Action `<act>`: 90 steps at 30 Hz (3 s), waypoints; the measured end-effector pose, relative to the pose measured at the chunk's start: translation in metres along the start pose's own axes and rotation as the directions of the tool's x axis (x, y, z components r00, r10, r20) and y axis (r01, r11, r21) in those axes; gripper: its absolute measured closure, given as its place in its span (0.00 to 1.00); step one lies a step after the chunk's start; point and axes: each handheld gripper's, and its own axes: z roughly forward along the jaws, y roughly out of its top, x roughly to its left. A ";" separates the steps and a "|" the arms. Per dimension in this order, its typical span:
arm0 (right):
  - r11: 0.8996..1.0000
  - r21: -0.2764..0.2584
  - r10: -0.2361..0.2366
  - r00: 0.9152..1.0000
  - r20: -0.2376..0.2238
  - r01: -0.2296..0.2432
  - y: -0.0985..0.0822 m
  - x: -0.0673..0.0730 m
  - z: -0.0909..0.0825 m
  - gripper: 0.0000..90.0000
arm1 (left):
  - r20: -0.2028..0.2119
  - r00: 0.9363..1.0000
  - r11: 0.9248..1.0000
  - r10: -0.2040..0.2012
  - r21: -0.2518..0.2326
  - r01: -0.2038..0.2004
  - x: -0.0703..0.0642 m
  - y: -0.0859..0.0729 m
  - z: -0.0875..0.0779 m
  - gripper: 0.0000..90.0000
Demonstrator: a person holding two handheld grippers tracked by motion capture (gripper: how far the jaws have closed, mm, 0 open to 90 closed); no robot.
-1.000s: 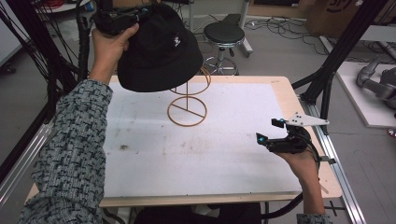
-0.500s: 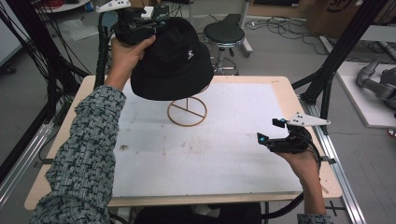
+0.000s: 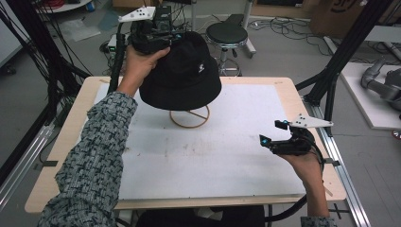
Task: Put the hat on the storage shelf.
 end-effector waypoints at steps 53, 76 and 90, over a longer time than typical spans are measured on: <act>1.000 -0.008 0.001 1.000 0.000 -0.001 -0.001 -0.002 0.000 0.14 | -0.082 0.996 0.988 0.019 0.153 -0.006 0.004 -0.028 0.004 0.68; 0.999 -0.030 0.014 1.000 -0.020 -0.014 0.005 -0.008 0.009 0.14 | -0.132 0.991 0.993 -0.013 0.111 0.028 0.009 -0.022 -0.040 0.48; 0.999 -0.032 0.027 0.999 -0.019 -0.027 0.004 -0.013 0.009 0.14 | -0.176 0.984 0.993 -0.027 0.111 0.047 0.011 -0.018 -0.074 0.37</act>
